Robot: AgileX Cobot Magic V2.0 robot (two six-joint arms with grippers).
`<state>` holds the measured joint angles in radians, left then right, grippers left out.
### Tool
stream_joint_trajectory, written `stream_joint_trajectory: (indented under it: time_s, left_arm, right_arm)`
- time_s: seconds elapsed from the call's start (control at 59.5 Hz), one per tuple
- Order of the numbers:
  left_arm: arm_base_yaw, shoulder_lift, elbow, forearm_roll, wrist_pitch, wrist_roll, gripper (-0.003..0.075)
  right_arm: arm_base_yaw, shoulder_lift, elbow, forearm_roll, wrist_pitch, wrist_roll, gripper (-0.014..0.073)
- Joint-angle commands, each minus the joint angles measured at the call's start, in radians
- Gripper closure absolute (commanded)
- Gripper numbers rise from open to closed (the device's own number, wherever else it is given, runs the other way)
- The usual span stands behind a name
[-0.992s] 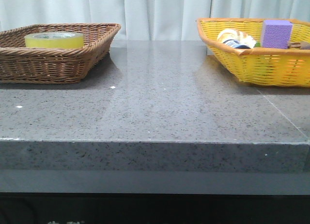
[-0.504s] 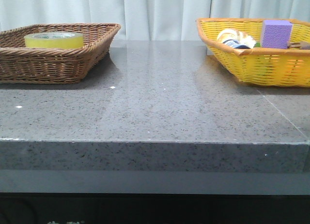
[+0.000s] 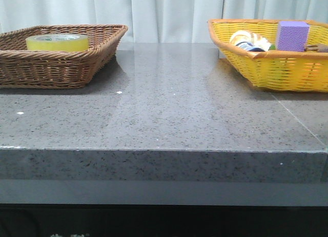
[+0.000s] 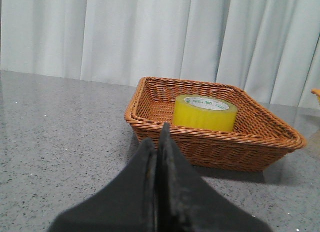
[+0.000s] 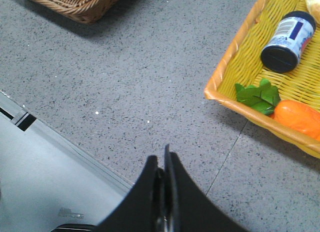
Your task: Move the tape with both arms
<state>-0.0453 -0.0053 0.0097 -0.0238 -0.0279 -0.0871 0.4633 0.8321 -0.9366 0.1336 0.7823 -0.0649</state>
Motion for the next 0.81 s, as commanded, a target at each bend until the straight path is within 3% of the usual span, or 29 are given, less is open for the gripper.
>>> stream_joint_trajectory:
  time_s: [0.0,0.42,0.555,0.79]
  left_arm:
    - [0.001,-0.020,0.039,-0.010,-0.082,-0.011,0.0740]
    - [0.001,-0.020,0.039,-0.010,-0.082,-0.011,0.0740]
    - [0.001,-0.020,0.039,-0.010,-0.082,-0.011,0.0740]
    - [0.001,-0.020,0.039,-0.010,-0.082,-0.011,0.0740]
  right_arm:
    - [-0.006,-0.001,-0.025,0.000,-0.059,0.001,0.0662]
    - [-0.025,-0.035,-0.004,-0.030,-0.071,0.000,0.0662]
    - [-0.135,-0.146,0.074,-0.040,-0.176,0.000,0.0662]
    - [-0.331,-0.405,0.347,-0.038,-0.471,0.000,0.0662]
